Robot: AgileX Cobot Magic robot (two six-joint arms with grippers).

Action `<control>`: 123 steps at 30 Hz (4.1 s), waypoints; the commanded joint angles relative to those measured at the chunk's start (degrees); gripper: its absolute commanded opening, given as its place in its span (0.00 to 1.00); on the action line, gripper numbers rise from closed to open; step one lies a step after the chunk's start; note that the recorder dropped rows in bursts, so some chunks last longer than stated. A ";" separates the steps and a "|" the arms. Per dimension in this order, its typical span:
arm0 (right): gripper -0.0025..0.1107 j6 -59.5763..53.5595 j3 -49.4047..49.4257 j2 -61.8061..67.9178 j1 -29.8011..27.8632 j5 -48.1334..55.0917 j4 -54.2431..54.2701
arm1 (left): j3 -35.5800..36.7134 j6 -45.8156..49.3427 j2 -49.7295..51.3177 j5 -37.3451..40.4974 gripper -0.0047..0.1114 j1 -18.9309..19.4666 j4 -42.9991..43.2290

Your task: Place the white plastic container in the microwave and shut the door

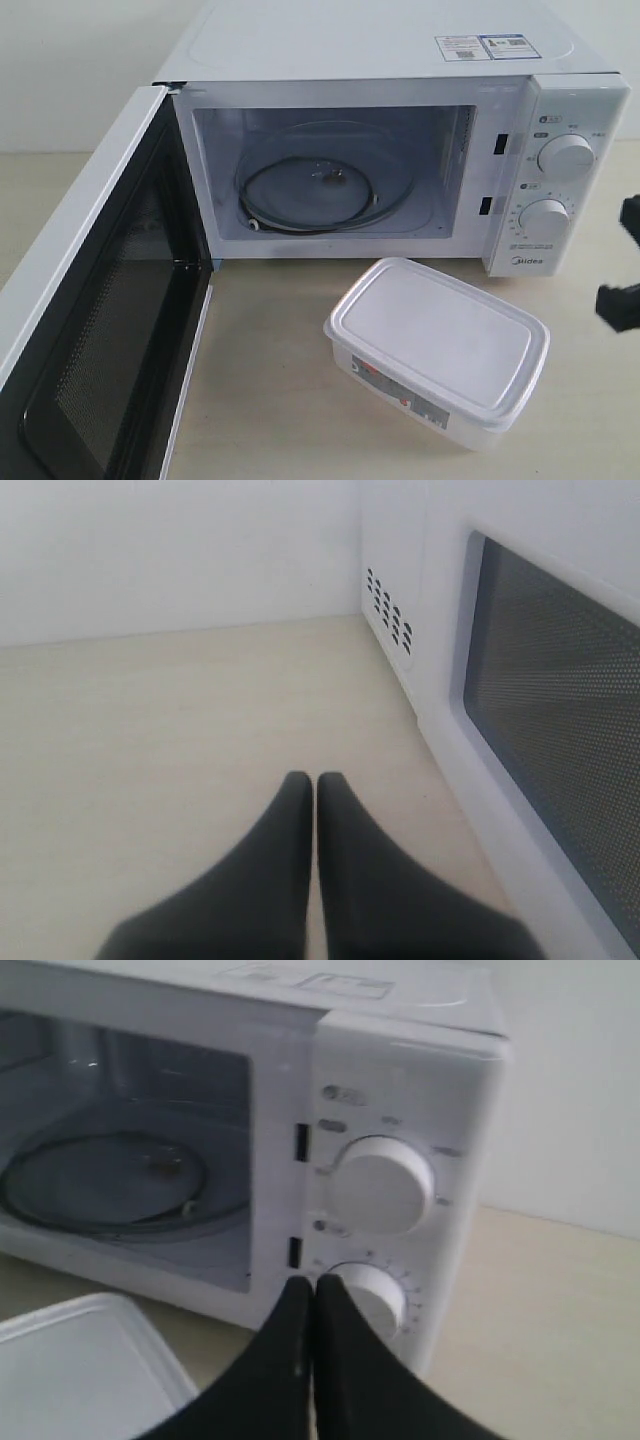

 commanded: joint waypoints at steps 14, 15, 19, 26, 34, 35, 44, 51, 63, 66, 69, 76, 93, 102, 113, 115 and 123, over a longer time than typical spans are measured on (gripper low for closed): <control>0.02 -7.95 6.56 23.65 -0.01 -17.87 8.69 | 0.25 0.13 -0.10 -0.04 0.07 0.08 -0.48; 0.02 -7.95 6.56 25.21 -0.01 -20.09 7.97 | 0.25 0.13 -0.10 -0.04 0.07 0.08 -0.48; 0.02 -9.19 5.10 32.82 -0.01 -28.15 7.81 | 0.25 0.13 -0.10 -0.04 0.07 0.08 -0.48; 0.02 -10.38 -1.85 44.48 -0.01 -28.84 5.47 | 0.25 0.13 -0.10 -0.04 0.07 0.08 -0.48; 0.02 -7.02 -3.73 48.66 -0.01 -26.59 -5.40 | 0.25 0.13 -0.10 -0.04 0.07 0.08 -0.48; 0.02 -6.03 -3.64 48.54 -0.01 -26.59 -8.17 | 0.25 0.13 -0.10 -0.04 0.07 0.08 -0.48; 0.02 4.64 -3.64 48.54 -0.01 -22.67 -32.15 | 0.25 0.13 -0.10 -0.04 0.07 0.08 -0.48; 0.02 7.85 -3.64 47.94 -0.11 -22.56 -45.52 | 0.25 0.13 -0.10 -0.04 0.07 0.08 -0.48; 0.02 41.30 -3.64 40.15 -0.11 -21.63 -38.10 | 0.25 0.13 -0.10 -0.04 0.07 0.08 -0.48; 0.02 52.09 -3.64 40.15 -0.11 -21.77 -41.50 | 0.25 0.13 -0.10 -0.04 0.07 0.08 -0.48; 0.02 59.34 -4.02 40.15 -0.11 -22.16 -48.27 | 0.25 0.13 -0.10 -0.04 0.07 0.08 -0.48; 0.02 73.41 -7.19 40.15 -0.11 -22.03 -60.73 | 0.25 0.13 -0.10 -0.04 0.07 0.08 -0.48; 0.02 73.09 -8.30 37.53 -0.11 -14.03 -57.75 | 0.25 0.13 -0.10 -0.04 0.07 0.08 -0.48; 0.17 77.07 -8.30 37.00 -0.11 -14.49 -57.74 | 0.25 0.13 -0.10 -0.04 0.07 0.08 -0.48; 0.36 84.33 -8.30 37.00 -0.11 -15.31 -57.86 | 0.25 0.13 -0.10 -0.04 0.07 0.08 -0.48; 0.33 85.26 -8.30 37.00 0.01 -15.31 -57.86 | 0.25 0.13 -0.10 -0.04 0.07 0.08 -0.48; 0.33 88.44 -8.30 38.88 1.96 -15.31 -55.40 | 0.25 0.13 -0.10 -0.04 0.07 0.08 -0.48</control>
